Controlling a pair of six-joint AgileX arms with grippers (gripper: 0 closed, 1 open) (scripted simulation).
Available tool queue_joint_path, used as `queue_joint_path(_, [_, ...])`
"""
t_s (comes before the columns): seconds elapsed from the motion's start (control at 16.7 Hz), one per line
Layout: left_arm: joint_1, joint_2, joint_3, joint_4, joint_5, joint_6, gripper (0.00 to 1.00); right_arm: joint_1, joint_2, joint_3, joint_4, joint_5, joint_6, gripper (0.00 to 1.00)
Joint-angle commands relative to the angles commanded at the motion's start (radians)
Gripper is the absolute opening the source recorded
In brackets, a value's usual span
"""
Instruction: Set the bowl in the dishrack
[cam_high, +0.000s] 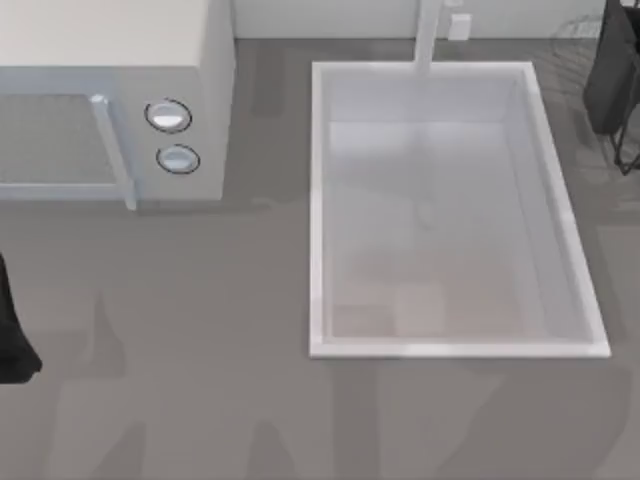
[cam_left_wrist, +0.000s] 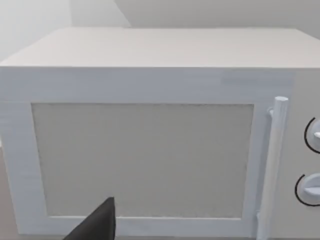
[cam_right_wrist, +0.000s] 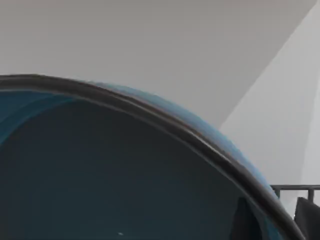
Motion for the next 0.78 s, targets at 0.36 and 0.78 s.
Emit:
queue_joint_path(0.36, [0.0, 0.0, 0.0, 0.0, 0.0, 0.0, 1.0, 0.0, 0.0, 0.0, 0.0, 0.0, 0.0, 0.9])
queue_joint_path(0.78, [0.0, 0.0, 0.0, 0.0, 0.0, 0.0, 1.0, 0.0, 0.0, 0.0, 0.0, 0.0, 0.0, 1.0])
